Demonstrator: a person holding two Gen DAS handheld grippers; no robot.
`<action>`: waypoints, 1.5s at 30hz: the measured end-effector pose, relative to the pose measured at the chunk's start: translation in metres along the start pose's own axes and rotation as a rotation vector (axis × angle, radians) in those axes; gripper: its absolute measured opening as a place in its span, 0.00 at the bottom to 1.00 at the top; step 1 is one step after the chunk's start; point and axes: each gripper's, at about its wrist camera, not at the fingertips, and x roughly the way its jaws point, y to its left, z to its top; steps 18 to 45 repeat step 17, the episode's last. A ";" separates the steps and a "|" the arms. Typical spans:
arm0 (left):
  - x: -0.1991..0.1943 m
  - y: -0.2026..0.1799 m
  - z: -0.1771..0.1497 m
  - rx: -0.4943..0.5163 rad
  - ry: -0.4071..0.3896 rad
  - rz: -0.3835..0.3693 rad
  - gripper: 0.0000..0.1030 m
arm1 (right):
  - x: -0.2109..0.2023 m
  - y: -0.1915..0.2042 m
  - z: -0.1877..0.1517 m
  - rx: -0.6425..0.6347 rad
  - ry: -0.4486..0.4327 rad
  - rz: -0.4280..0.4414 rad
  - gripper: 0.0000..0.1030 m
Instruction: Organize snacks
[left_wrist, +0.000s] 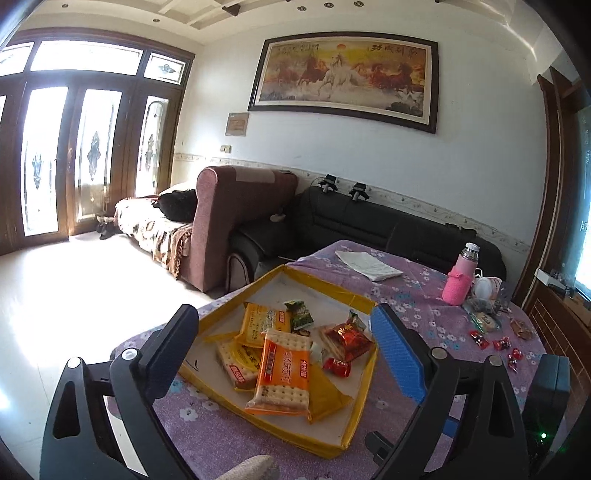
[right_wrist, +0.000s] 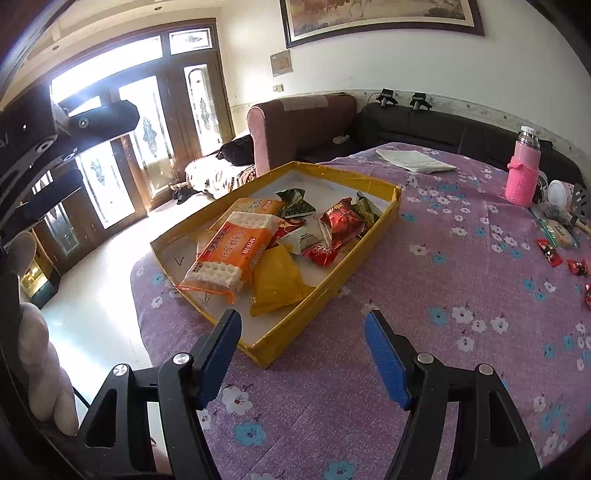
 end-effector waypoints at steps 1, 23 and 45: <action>0.003 0.000 -0.002 0.003 0.014 0.010 0.98 | -0.001 0.001 -0.001 -0.013 -0.006 -0.003 0.70; 0.018 -0.031 -0.015 0.068 0.130 -0.023 1.00 | -0.011 -0.002 -0.006 -0.041 -0.026 0.032 0.74; 0.018 -0.031 -0.015 0.068 0.130 -0.023 1.00 | -0.011 -0.002 -0.006 -0.041 -0.026 0.032 0.74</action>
